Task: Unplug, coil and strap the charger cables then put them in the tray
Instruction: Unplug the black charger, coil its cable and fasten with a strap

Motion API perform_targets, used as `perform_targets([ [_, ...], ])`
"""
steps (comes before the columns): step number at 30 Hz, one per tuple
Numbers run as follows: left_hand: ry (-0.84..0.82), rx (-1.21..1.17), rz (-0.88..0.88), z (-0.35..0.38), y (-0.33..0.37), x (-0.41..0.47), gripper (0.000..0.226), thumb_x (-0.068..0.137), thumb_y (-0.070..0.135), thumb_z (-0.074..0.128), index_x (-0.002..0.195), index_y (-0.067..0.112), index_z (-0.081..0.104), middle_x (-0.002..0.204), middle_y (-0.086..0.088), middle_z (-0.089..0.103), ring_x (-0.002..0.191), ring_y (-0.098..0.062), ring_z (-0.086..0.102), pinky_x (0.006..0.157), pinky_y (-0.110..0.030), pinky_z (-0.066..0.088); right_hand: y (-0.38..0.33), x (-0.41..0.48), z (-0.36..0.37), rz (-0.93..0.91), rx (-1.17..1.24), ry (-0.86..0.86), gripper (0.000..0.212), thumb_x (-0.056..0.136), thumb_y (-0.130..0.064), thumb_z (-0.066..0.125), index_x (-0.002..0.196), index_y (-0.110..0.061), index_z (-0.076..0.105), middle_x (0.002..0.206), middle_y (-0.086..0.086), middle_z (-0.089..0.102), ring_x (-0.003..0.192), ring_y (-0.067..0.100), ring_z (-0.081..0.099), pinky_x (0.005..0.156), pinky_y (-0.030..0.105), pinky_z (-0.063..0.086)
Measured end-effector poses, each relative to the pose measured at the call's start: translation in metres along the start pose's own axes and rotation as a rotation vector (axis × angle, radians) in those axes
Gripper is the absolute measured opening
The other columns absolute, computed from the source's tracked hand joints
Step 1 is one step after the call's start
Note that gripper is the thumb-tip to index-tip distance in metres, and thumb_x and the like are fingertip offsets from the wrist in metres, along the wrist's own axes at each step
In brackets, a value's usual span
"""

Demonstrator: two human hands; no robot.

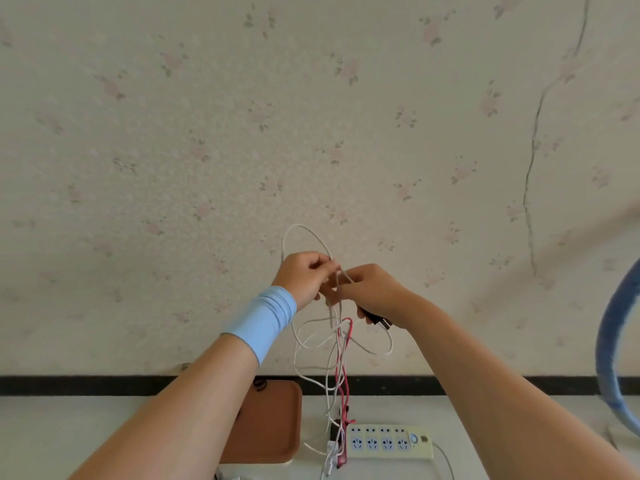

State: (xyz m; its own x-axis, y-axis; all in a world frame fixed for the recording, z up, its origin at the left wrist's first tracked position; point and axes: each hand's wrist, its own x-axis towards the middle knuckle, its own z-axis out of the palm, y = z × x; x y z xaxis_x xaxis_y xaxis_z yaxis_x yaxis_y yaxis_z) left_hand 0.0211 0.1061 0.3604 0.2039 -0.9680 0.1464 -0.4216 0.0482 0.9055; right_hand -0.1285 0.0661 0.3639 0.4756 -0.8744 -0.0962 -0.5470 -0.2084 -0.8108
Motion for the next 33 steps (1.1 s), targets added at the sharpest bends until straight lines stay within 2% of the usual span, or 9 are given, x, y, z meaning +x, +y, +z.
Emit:
perform_targets([
  [5, 0.245, -0.097, 0.077, -0.008, -0.002, 0.003, 0.018, 0.095, 0.022, 0.059, 0.084, 0.012, 0.068, 0.078, 0.002, 0.068, 0.059, -0.020, 0.072, 0.061, -0.027, 0.053, 0.009, 0.000, -0.002, -0.007, -0.058, -0.111, 0.010, 0.089, -0.020, 0.072, 0.099, -0.023, 0.075, 0.088, -0.001, 0.074, 0.055, 0.010, 0.055, 0.049, 0.023, 0.049],
  [8, 0.259, 0.150, 0.151, -0.004, -0.001, 0.000, 0.019, 0.097, 0.032, 0.055, 0.085, 0.021, 0.065, 0.080, 0.010, 0.067, 0.050, -0.009, 0.067, 0.054, -0.021, 0.047, 0.010, 0.003, -0.003, -0.004, -0.143, -0.117, 0.009, 0.086, -0.020, 0.077, 0.095, -0.021, 0.074, 0.081, 0.001, 0.071, 0.059, 0.010, 0.059, 0.052, 0.025, 0.052],
  [14, -0.108, 0.578, 0.001, -0.008, -0.015, 0.007, 0.016, 0.093, 0.042, 0.058, 0.105, 0.033, 0.062, 0.104, 0.011, 0.067, 0.086, -0.014, 0.064, 0.083, -0.032, 0.052, 0.017, 0.007, 0.000, 0.034, -0.068, 0.073, 0.011, 0.077, -0.022, 0.085, 0.084, -0.017, 0.077, 0.067, 0.003, 0.067, 0.053, 0.015, 0.056, 0.045, 0.025, 0.047],
  [18, -0.437, 0.667, -0.135, -0.006, -0.011, -0.002, 0.028, 0.088, 0.035, 0.066, 0.115, 0.027, 0.061, 0.088, 0.006, 0.072, 0.073, -0.012, 0.066, 0.078, -0.029, 0.051, 0.018, 0.008, -0.002, 0.083, 0.037, 0.227, 0.014, 0.080, -0.022, 0.084, 0.079, -0.011, 0.075, 0.068, -0.004, 0.075, 0.057, 0.012, 0.064, 0.045, 0.026, 0.047],
  [22, -0.624, 0.541, -0.270, 0.004, -0.005, -0.012, 0.028, 0.090, 0.011, 0.054, 0.117, 0.020, 0.054, 0.094, 0.000, 0.076, 0.064, -0.022, 0.072, 0.064, -0.028, 0.057, 0.017, 0.010, -0.005, 0.124, 0.038, 0.374, 0.020, 0.080, -0.027, 0.084, 0.071, -0.013, 0.074, 0.067, -0.006, 0.075, 0.052, 0.013, 0.059, 0.045, 0.025, 0.046],
  [25, -0.563, 0.427, -0.343, 0.009, -0.009, -0.011, 0.043, 0.089, 0.005, 0.056, 0.128, 0.020, 0.046, 0.108, -0.007, 0.070, 0.081, -0.026, 0.074, 0.059, -0.037, 0.061, 0.015, 0.011, -0.004, 0.118, 0.064, 0.443, 0.020, 0.080, -0.029, 0.084, 0.072, -0.013, 0.073, 0.069, -0.005, 0.075, 0.048, 0.011, 0.055, 0.048, 0.025, 0.045],
  [28, -0.440, 0.429, -0.167, 0.011, -0.016, -0.005, 0.057, 0.084, 0.004, 0.063, 0.133, 0.029, 0.046, 0.113, 0.003, 0.063, 0.094, -0.020, 0.068, 0.070, -0.035, 0.062, 0.011, 0.011, 0.001, 0.071, 0.037, 0.469, 0.020, 0.078, -0.031, 0.085, 0.073, -0.015, 0.073, 0.067, -0.004, 0.073, 0.054, 0.012, 0.062, 0.053, 0.028, 0.049],
  [31, -0.390, 0.268, -0.105, 0.014, -0.014, -0.005, 0.042, 0.091, 0.002, 0.050, 0.128, 0.021, 0.057, 0.111, 0.001, 0.068, 0.096, -0.019, 0.069, 0.080, -0.036, 0.060, 0.007, 0.011, 0.002, 0.028, 0.040, 0.440, 0.020, 0.074, -0.029, 0.087, 0.071, -0.016, 0.072, 0.066, -0.002, 0.073, 0.063, 0.018, 0.072, 0.062, 0.033, 0.059],
  [33, -0.365, 0.081, -0.168, 0.013, -0.011, -0.007, 0.030, 0.095, 0.009, 0.048, 0.121, 0.013, 0.064, 0.106, -0.004, 0.072, 0.091, -0.021, 0.072, 0.078, -0.041, 0.061, 0.006, 0.009, 0.001, -0.001, 0.064, 0.415, 0.018, 0.075, -0.025, 0.088, 0.072, -0.016, 0.073, 0.065, -0.002, 0.073, 0.058, 0.014, 0.071, 0.055, 0.028, 0.056],
])
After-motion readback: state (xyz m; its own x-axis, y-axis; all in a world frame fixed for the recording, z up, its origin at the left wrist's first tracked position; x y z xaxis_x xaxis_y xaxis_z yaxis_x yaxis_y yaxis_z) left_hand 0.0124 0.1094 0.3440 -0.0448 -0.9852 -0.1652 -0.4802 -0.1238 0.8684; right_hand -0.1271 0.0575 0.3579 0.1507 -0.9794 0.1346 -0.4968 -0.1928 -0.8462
